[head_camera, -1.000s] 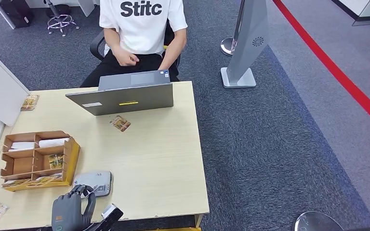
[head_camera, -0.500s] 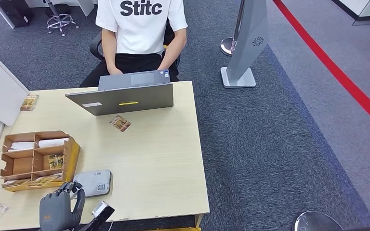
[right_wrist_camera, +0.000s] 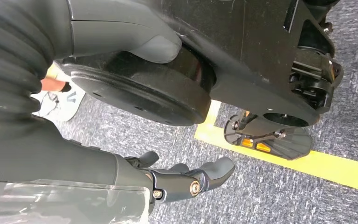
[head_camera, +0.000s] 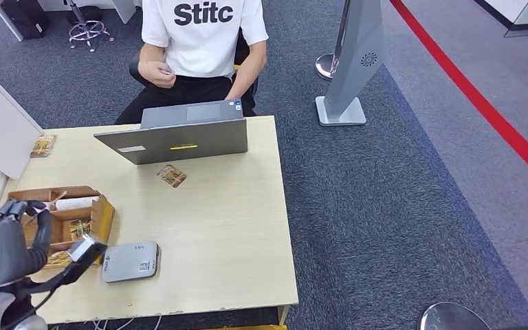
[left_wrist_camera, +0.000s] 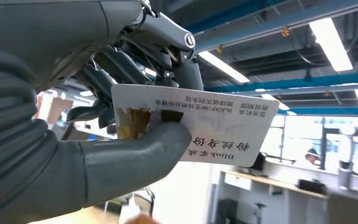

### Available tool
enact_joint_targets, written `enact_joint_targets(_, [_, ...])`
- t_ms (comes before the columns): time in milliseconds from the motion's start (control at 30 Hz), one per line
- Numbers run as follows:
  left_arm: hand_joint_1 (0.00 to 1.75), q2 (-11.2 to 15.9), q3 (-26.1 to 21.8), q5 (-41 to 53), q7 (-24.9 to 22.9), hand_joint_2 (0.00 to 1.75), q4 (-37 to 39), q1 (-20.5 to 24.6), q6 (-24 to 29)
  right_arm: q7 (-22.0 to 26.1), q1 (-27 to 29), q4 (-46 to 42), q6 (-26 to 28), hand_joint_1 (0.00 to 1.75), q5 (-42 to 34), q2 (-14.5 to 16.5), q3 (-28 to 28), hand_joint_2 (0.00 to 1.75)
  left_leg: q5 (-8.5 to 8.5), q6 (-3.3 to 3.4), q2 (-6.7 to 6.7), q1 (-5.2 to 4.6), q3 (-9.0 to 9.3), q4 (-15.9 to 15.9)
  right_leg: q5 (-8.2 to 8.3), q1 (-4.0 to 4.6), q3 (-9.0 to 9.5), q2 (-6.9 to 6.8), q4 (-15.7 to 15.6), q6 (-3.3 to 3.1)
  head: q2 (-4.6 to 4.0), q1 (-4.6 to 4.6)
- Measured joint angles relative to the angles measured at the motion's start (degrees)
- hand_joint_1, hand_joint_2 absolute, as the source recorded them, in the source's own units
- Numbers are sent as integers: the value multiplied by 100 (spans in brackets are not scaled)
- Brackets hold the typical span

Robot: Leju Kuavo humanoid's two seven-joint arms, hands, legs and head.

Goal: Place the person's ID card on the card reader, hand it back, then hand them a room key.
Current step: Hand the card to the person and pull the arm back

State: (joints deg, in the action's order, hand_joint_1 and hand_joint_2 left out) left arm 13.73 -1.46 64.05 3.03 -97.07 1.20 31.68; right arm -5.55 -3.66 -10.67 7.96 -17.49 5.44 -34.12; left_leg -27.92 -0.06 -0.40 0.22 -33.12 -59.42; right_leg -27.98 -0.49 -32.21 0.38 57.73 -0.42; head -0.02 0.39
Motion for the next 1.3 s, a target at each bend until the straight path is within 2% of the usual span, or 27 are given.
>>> enact_joint_targets(200, [175,626,-414,-152,-122,175,958,1035,-536,-11,-17,0,-29,0,82,0,-35,175,8,-8,5,2,-1,0,8,4,-5,6,5,-12,0,0])
enact_joint_targets(333, [175,827,-550,-250,-140,175,1405,1373,-620,-6,-21,0,-49,0,120,0,-39,175,9,-8,7,1,-3,0,8,5,-7,11,5,-12,1,0])
enact_joint_targets(567, [175,908,-624,-344,-87,175,1806,1590,-627,6,-24,0,-70,0,123,0,-68,175,8,-8,8,-1,-7,-1,8,4,-11,11,1,-12,-1,1])
enact_joint_targets(933, [175,836,-618,-267,10,175,1846,1625,-485,-42,-34,0,-68,0,121,0,-87,175,8,-8,10,0,-7,-1,8,3,-13,13,1,-12,0,0])
enact_joint_targets(1000, [114,795,-602,-277,41,175,1783,1611,-480,-46,-34,0,-64,0,121,0,-87,175,8,-8,12,0,-7,-1,8,3,-14,14,1,-12,0,0])
enact_joint_targets(1033, [78,771,-590,-320,67,175,1732,1599,-489,-47,-34,0,-62,0,121,0,-87,175,7,-8,14,0,-7,-1,8,3,-14,17,1,-12,0,-1])
enact_joint_targets(1067, [34,746,-577,-407,115,175,1671,1584,-503,-46,-34,0,-61,0,120,0,-87,175,7,-8,16,0,-7,-1,8,3,-15,20,1,-12,-1,-1])
enact_joint_targets(1133, [7,689,-546,-687,252,175,1519,1539,-547,-41,-34,0,-59,0,118,0,-87,175,5,-7,20,-1,-7,-1,8,3,-16,26,1,-12,-1,-1])
enact_joint_targets(1167, [0,656,-525,-840,328,175,1428,1507,-571,-36,-34,0,-56,0,117,0,-87,175,5,-7,20,-2,-7,-1,8,3,-16,27,1,-12,-1,0])
enact_joint_targets(1300, [0,522,-430,-1206,530,175,1043,1326,-683,-27,-33,0,-32,0,105,0,-85,175,3,-4,20,-3,-8,-1,8,3,-16,26,-1,-11,1,1])
